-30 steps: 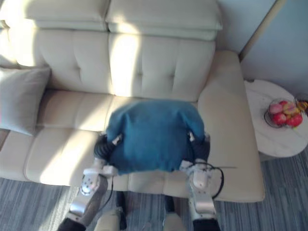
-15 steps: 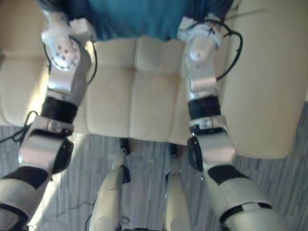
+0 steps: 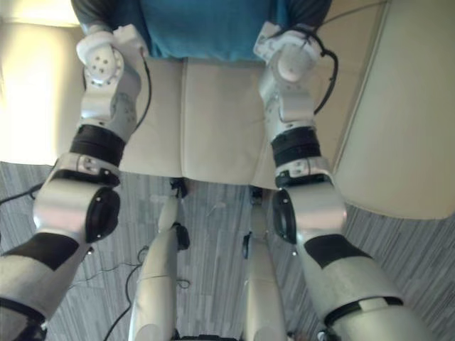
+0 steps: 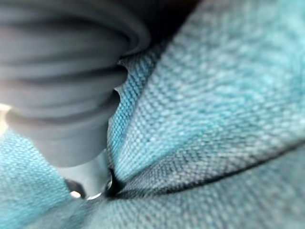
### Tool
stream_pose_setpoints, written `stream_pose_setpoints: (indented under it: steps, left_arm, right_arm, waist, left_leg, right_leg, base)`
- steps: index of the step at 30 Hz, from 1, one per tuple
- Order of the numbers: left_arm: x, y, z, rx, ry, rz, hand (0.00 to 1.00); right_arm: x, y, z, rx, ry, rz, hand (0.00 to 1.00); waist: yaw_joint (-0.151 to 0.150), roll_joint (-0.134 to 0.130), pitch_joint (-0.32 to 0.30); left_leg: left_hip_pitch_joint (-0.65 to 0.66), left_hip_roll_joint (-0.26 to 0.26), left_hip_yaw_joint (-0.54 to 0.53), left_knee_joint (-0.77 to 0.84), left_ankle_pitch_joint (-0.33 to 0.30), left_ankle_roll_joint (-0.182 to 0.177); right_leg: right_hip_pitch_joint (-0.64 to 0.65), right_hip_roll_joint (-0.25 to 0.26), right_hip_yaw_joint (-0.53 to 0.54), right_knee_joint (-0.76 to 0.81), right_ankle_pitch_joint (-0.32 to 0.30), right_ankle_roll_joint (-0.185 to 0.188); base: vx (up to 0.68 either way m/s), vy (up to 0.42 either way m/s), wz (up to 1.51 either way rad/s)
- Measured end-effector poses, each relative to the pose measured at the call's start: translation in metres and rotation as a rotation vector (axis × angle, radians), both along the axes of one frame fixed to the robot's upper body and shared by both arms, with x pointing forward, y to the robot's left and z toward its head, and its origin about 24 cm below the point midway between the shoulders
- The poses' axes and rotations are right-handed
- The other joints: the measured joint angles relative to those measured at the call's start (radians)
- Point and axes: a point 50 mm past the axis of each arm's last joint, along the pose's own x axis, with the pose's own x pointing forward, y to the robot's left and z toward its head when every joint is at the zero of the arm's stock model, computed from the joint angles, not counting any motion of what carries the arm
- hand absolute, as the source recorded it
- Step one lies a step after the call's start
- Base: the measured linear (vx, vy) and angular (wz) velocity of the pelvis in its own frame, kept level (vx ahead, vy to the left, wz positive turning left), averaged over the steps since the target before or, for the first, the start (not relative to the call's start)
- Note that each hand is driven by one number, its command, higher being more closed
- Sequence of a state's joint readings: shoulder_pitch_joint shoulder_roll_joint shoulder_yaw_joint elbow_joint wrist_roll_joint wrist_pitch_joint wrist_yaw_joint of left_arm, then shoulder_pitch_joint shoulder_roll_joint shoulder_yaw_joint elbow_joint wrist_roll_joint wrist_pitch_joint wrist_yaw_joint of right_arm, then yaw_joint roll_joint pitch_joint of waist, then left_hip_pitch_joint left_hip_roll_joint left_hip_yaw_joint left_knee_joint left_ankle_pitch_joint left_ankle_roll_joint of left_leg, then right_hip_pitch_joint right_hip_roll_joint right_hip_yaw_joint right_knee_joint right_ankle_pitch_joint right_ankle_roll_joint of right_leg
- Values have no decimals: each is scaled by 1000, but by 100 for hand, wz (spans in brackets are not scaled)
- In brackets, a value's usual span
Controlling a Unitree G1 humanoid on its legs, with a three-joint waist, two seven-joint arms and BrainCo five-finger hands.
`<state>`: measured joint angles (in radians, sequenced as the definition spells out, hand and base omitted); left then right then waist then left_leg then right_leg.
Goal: Pick up cushions and gather them together orderly.
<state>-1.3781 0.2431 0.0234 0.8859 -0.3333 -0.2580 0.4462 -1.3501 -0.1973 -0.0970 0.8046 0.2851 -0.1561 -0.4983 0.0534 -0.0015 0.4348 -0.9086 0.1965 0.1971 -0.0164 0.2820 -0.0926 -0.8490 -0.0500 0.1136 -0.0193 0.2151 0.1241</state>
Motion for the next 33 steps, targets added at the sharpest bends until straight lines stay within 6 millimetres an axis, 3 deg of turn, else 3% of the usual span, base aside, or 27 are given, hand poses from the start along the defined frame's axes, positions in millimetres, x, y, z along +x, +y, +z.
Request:
stream_pose_setpoints:
  steps: [4,11,17,18,21,24,26,30,33]
  left_arm:
    - [2,5,-13,-17,21,-6,0]
    - [4,35,-55,-17,97,4,0]
    - [-18,78,-78,-55,40,33,0]
    - [-26,87,-88,-55,28,40,0]
    - [-45,95,-115,-39,15,31,0]
    - [-68,89,-166,-61,81,-3,0]
    - [-86,72,-217,-128,206,-53,0]
    - [-123,47,-295,-156,463,-138,0]
    - [-158,40,-360,-154,738,-165,0]
  right_arm:
    - [1,0,-7,-33,12,11,0]
    - [2,-42,-45,-52,78,-49,0]
    - [-43,-98,-57,8,-102,-141,0]
    - [-58,-113,-65,7,-136,-180,0]
    - [-88,-130,-88,-27,-170,-233,0]
    - [-114,-132,-127,-72,-117,-244,0]
    - [-128,-124,-173,-64,15,-232,0]
    - [-151,-108,-251,-14,285,-184,0]
    - [-180,-94,-332,-7,636,-123,0]
  waist:
    - [-1,0,0]
    - [-3,0,0]
    - [-3,0,0]
    - [-5,-1,-1]
    - [-3,-5,-5]
    - [-1,-7,-34]
    - [0,-7,-63]
    - [4,-18,-104]
    - [3,-21,-201]
  left_leg:
    - [4,6,-11,0,9,-4]
    - [59,-6,-20,-9,18,-2]
    - [144,-16,-35,-24,20,0]
    - [173,-18,-47,-24,14,-5]
    - [236,-23,-67,-24,-10,-18]
    - [282,-34,-86,-19,-22,-16]
    - [325,-40,-109,-16,-31,-14]
    - [439,-56,-123,6,-74,-19]
    - [523,-66,-123,45,-135,-24]
  right_leg:
    - [-1,8,-16,22,-7,-10]
    - [15,-4,-45,122,-67,-10]
    - [61,-12,-63,218,-137,-15]
    - [86,-16,-78,241,-160,-20]
    - [139,-22,-98,289,-210,-26]
    - [180,-35,-123,331,-257,-33]
    - [241,-43,-152,336,-285,-38]
    - [366,-60,-173,361,-338,-39]
    - [470,-72,-180,354,-376,-37]
  base:
    - [-58,4,2]
    - [-69,2,12]
    - [-43,-40,15]
    - [-10,-97,29]
    - [16,-96,30]
    - [49,-83,31]
    - [91,-89,40]
    - [109,-85,28]
    - [124,-48,8]
